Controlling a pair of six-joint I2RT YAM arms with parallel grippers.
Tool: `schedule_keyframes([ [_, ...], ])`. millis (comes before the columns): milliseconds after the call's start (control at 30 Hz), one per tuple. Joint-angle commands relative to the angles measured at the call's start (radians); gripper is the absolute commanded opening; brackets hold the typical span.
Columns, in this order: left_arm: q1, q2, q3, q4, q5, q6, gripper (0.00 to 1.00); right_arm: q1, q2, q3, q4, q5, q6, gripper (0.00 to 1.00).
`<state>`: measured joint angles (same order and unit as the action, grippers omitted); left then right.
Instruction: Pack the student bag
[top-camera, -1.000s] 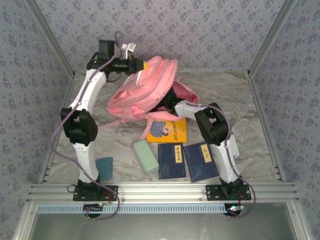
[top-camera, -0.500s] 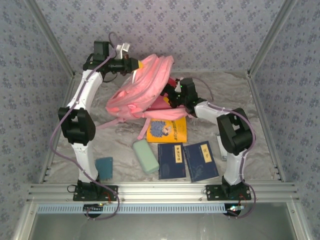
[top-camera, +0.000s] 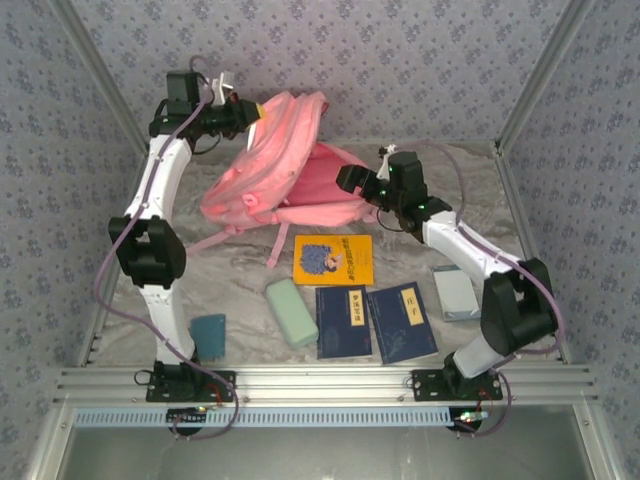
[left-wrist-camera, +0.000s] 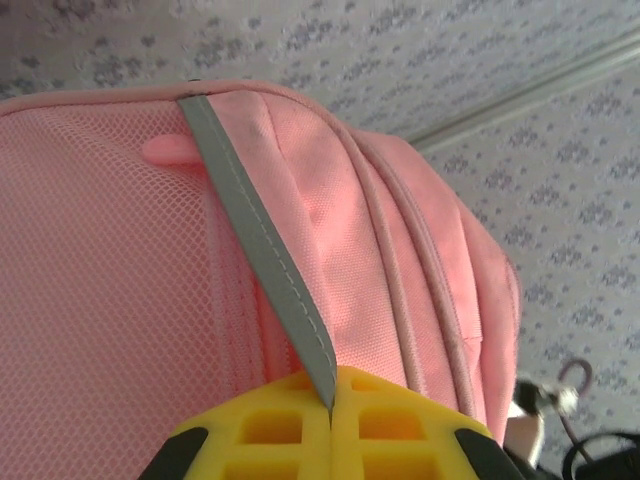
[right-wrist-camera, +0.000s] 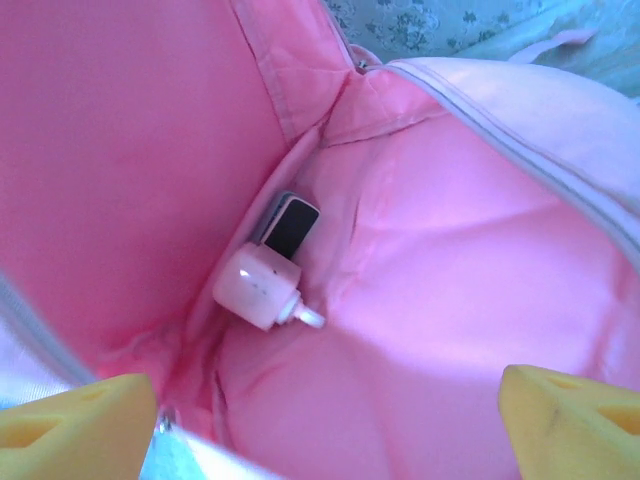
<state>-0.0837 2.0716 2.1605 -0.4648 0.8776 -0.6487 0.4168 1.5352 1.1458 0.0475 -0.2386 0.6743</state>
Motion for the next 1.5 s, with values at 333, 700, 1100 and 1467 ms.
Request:
schedule_keyframes([
  [333, -0.037, 0.0, 0.091, 0.07, 0.135, 0.038, 0.0, 0.312, -0.075, 0.029, -0.412, 0.176, -0.446, 0.9],
  [700, -0.132, -0.088, 0.014, -0.087, 0.088, 0.178, 0.0, 0.669, 0.113, 0.13, -0.696, 0.347, -0.386, 0.98],
  [1100, -0.149, -0.176, -0.243, -0.058, 0.043, 0.199, 0.0, 0.806, 0.375, 0.326, -0.897, 0.407, -0.227, 1.0],
  [1467, -0.152, -0.177, -0.284, -0.041, 0.046, 0.198, 0.0, 0.823, 0.456, 0.342, -0.911, 0.308, -0.202, 1.0],
])
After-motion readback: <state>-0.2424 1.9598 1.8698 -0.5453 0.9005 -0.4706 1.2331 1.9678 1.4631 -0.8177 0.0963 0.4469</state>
